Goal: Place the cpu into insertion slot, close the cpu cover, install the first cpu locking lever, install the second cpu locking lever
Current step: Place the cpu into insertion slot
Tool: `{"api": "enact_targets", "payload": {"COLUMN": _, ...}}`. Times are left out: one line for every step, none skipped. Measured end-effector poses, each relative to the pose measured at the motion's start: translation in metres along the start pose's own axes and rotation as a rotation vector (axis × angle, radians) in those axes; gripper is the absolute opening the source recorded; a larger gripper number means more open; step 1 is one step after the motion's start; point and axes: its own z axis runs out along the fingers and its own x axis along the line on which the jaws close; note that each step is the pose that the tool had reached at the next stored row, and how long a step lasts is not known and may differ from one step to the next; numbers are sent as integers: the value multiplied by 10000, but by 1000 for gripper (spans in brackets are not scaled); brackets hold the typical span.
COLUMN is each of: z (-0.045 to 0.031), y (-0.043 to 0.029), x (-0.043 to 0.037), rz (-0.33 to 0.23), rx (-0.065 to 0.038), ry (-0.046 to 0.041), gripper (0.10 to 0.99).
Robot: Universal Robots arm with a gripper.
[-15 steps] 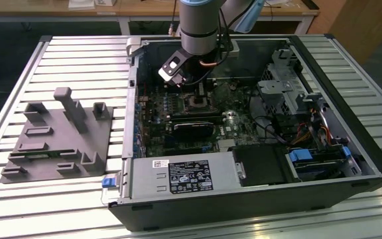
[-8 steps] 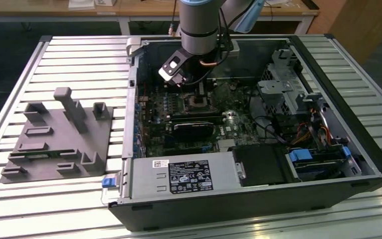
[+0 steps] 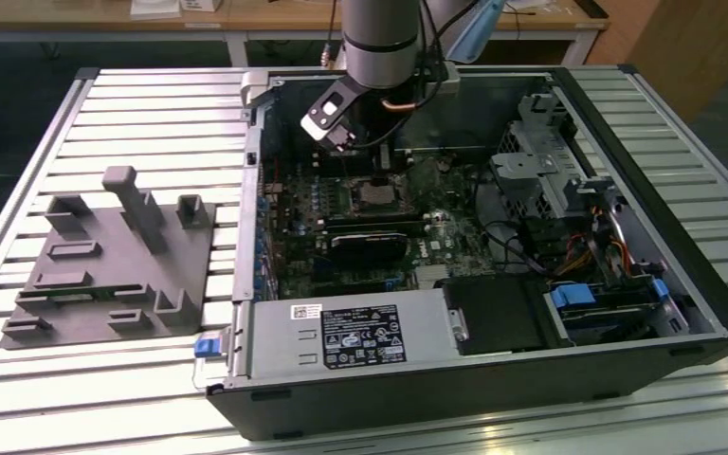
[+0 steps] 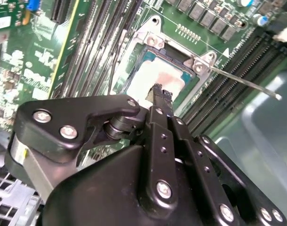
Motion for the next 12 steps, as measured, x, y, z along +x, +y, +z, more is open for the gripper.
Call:
{"api": "enact_targets", "payload": {"z": -26, "y": 2, "x": 0, "rz": 0, "rx": 0, "ry": 0, "gripper": 106}}
{"api": "enact_targets", "payload": {"z": -55, "y": 4, "x": 0, "rz": 0, "rx": -2, "ry": 1, "gripper": 106}}
{"api": "enact_targets", "payload": {"z": -81, "y": 6, "x": 1, "rz": 0, "rx": -3, "ry": 1, "gripper": 106}}
{"api": "enact_targets", "payload": {"z": -104, "y": 8, "x": 1, "rz": 0, "rx": -4, "ry": 0, "gripper": 106}}
{"api": "enact_targets", "payload": {"z": -123, "y": 9, "x": 1, "rz": -1, "rx": -6, "ry": 0, "gripper": 106}}
{"api": "enact_targets", "payload": {"z": -139, "y": 11, "x": 1, "rz": -1, "rx": -9, "ry": 1, "gripper": 106}}
{"api": "enact_targets", "payload": {"z": -156, "y": 12, "x": 1, "rz": -1, "rx": -11, "ry": 2, "gripper": 106}}
{"api": "enact_targets", "payload": {"z": -174, "y": 13, "x": 1, "rz": -1, "rx": -12, "ry": 1, "gripper": 106}}
{"api": "enact_targets", "payload": {"z": -185, "y": 14, "x": 1, "rz": 0, "rx": -13, "ry": 1, "gripper": 106}}
{"api": "enact_targets", "payload": {"z": -187, "y": 14, "x": 2, "rz": 0, "rx": -15, "ry": 2, "gripper": 106}}
{"api": "enact_targets", "payload": {"z": -187, "y": 14, "x": 2, "rz": 0, "rx": -15, "ry": 2, "gripper": 106}}
{"api": "enact_targets", "payload": {"z": -187, "y": 14, "x": 2, "rz": 0, "rx": -16, "ry": 3, "gripper": 106}}
